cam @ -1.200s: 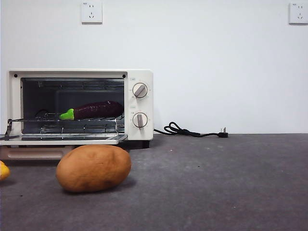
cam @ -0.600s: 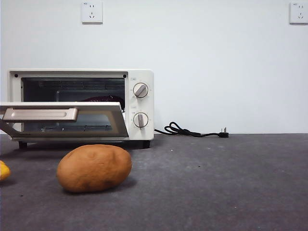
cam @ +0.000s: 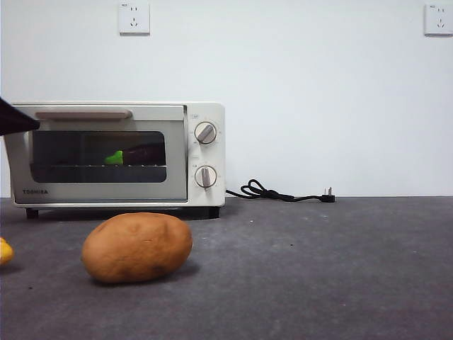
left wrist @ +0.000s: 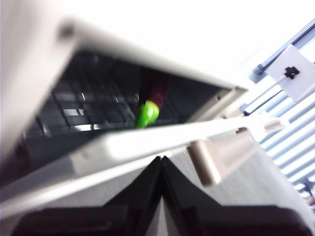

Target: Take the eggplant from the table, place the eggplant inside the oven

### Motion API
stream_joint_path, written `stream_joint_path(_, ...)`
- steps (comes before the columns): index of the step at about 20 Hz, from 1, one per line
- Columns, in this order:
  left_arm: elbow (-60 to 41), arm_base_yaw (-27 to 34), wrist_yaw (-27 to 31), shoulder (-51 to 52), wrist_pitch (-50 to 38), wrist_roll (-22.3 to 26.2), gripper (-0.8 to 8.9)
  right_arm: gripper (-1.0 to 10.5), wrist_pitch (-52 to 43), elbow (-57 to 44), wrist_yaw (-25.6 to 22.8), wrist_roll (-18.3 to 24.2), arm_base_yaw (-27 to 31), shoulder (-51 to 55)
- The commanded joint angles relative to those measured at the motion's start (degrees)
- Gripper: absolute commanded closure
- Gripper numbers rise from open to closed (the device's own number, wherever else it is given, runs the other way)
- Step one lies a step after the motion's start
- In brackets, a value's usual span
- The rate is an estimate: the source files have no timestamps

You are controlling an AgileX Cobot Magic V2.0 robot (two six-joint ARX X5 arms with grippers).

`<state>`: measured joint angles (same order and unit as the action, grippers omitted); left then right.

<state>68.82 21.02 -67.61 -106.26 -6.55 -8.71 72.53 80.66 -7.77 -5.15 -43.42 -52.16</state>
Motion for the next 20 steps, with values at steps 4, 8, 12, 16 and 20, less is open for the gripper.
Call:
stream_joint_path(4, 4.7, -1.1, 1.6, 0.7, 1.5, -0.7, 8.19, 9.6, 1.4, -0.4, -0.2, -2.1, 0.0, -0.1)
stream_joint_path(8, 4.9, -1.1, 1.6, 3.5, 4.0, -0.7, 8.19, 9.6, 0.9, -0.4, -0.2, -2.1, 0.0, -0.1)
stream_joint_path(12, 4.9, -1.7, 4.4, 9.9, 9.1, -0.8, 8.19, 9.6, 0.8, -0.4, -0.2, -2.1, 0.0, -0.1)
stream_joint_path(16, 4.9, -4.0, 16.4, 20.4, 20.0, 1.9, 8.19, 9.6, 0.9, -0.4, -0.2, -2.2, 0.0, -0.1)
stream_joint_path(20, 4.9, -8.0, 27.8, 32.3, 30.4, 4.5, 8.19, 9.6, 1.4, -0.4, -0.2, -2.2, 0.0, -0.1)
